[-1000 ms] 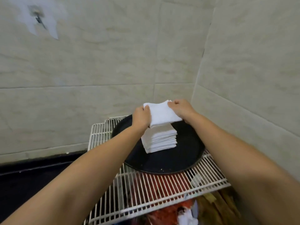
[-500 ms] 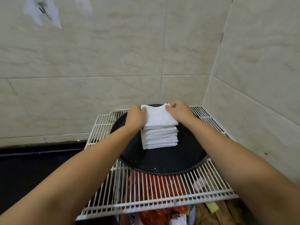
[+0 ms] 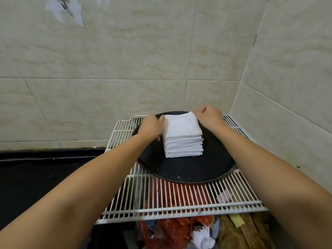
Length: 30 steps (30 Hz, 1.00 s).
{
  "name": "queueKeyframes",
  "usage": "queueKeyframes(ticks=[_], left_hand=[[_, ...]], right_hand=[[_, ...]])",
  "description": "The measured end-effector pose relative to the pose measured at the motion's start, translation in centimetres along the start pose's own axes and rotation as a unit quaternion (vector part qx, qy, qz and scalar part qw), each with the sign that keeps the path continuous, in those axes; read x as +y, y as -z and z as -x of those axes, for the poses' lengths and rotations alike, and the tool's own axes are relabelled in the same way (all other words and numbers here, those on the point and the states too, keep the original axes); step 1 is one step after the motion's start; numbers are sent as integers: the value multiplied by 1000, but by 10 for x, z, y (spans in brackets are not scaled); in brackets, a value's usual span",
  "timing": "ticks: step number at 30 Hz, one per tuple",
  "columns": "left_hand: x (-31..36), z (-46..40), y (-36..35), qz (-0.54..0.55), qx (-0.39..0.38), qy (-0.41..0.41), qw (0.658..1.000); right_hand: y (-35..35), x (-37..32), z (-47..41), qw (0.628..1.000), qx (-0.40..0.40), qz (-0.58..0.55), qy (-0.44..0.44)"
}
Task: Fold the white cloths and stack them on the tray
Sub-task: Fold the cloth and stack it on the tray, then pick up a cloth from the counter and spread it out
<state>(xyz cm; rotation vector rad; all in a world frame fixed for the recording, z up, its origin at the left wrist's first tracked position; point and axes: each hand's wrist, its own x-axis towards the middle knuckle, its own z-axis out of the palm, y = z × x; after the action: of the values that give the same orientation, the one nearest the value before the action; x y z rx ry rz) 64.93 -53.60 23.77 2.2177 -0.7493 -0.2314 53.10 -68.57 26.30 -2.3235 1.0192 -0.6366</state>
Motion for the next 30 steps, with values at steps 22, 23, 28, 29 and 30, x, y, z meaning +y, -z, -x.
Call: queueKeyframes(ticks=[22, 23, 28, 29, 30], left_hand=[[-374, 302, 361, -243, 147, 100, 954], [-395, 325, 374, -249, 145, 115, 951], [-491, 429, 411, -310, 103, 203, 923], [-506, 444, 418, -309, 103, 223, 919], [-521, 458, 425, -301, 107, 243, 916]], right_hand=[[-322, -366, 353, 875, -132, 70, 460], [-340, -376, 378, 867, -146, 61, 473], [-420, -419, 487, 816, -238, 64, 522], [-433, -427, 503, 806, -255, 71, 530], [-444, -435, 518, 796, -270, 77, 537]])
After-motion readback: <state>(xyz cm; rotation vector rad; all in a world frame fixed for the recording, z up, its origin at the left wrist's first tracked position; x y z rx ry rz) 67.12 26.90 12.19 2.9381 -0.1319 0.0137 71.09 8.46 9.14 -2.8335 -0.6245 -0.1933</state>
